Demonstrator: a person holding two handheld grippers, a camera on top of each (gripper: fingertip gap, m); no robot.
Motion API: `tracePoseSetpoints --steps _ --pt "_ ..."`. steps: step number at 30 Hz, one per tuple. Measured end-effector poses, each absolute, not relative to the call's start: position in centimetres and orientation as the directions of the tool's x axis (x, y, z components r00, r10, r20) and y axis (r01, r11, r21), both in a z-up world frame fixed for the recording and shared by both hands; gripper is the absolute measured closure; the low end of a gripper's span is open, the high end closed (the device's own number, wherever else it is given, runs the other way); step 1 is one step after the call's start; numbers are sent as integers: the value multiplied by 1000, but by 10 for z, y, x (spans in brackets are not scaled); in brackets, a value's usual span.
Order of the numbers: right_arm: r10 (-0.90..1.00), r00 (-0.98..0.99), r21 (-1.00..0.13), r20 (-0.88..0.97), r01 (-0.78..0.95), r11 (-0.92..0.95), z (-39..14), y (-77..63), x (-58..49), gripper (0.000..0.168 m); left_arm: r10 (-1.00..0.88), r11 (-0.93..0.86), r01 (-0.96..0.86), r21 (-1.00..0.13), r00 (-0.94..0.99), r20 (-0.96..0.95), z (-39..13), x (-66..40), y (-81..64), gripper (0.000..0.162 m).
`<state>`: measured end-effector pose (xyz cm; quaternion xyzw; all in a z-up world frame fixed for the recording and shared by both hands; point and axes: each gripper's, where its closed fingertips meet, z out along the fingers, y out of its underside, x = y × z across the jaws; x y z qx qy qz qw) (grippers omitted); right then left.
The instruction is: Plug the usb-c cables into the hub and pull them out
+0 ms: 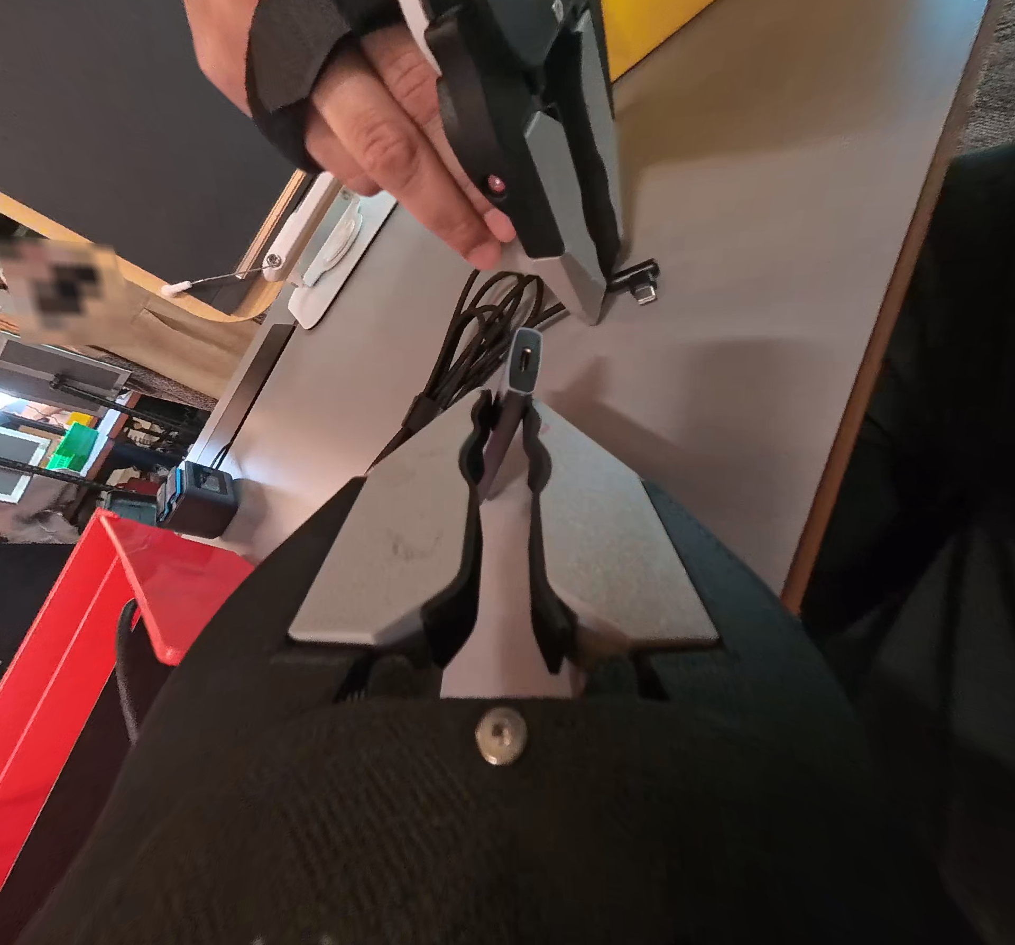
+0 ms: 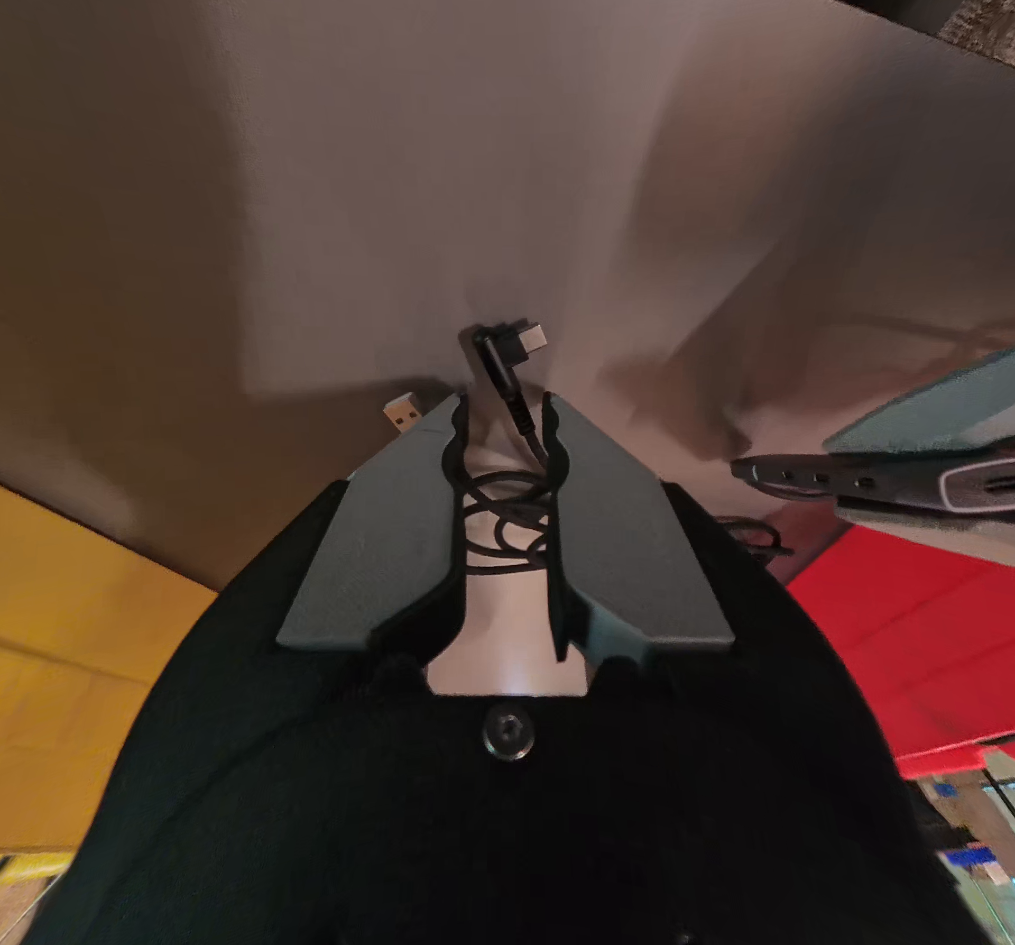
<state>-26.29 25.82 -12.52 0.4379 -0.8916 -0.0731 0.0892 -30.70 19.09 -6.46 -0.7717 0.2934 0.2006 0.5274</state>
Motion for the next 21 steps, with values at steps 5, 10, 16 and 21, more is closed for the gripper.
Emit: tracePoseSetpoints --steps 5,10,16,21 --pt "-611 -786 38 95 -610 792 -124 245 -256 162 -208 -307 -663 -683 747 -631 -58 -313 196 154" --pt "-117 -992 -353 49 -127 927 -98 231 -248 163 -215 -312 -688 -656 723 -656 -59 -311 207 154" --pt "112 -935 -525 -336 284 802 -56 227 -225 165 -348 -283 -824 -491 565 -748 -76 -299 224 154" --pt "204 -869 -483 -450 429 763 -56 218 -218 166 -369 -190 -893 -407 449 -814 -82 -291 233 154"
